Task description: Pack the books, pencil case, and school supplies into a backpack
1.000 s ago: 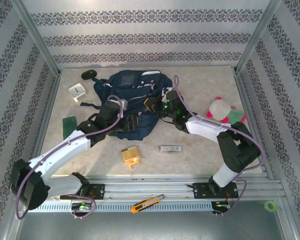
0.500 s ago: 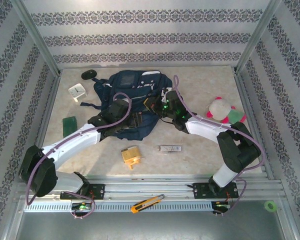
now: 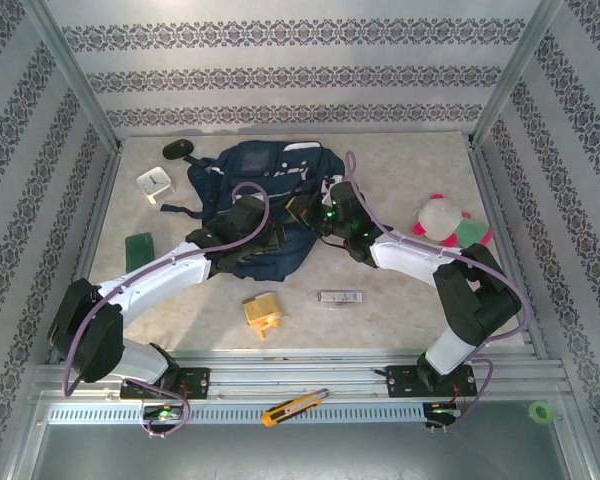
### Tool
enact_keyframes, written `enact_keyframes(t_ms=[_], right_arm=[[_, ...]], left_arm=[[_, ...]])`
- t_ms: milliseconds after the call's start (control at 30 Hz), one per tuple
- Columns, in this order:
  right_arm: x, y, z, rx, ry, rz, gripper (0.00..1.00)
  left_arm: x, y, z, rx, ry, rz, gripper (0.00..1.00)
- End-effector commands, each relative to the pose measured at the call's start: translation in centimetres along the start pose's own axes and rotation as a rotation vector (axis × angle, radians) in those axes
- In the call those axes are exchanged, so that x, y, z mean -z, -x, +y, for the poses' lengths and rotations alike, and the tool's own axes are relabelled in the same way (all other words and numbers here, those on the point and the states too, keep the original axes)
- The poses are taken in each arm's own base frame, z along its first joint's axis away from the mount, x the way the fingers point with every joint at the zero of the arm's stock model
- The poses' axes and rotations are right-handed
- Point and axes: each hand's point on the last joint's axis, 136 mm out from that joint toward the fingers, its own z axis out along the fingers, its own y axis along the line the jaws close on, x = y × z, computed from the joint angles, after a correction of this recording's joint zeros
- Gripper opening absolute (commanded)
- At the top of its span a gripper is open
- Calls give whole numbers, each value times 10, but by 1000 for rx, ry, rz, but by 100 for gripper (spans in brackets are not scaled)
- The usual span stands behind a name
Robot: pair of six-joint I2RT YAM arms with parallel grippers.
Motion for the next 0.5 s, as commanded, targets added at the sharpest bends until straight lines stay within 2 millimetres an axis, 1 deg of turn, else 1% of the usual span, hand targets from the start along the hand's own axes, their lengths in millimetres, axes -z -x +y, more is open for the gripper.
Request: enact_keyframes(t_ms=[0,133,300,433,467], right_arm=[[4,4,42,69,116,-25,0],[7,4,43,76,117,-20,0],[14,10,43,80,120,-19,0],[27,23,44,79,135,-11,0],[32,29,45,76,144,-11,0]], left_arm=[[3,11,-6,-6,13,-49,11],[8,9,7,-20,63,-57,0],[19,6,26,-61,134,-55,0],[30,2,56,-98,228,-46,0],[33,0,65,-100,250,-41,0]])
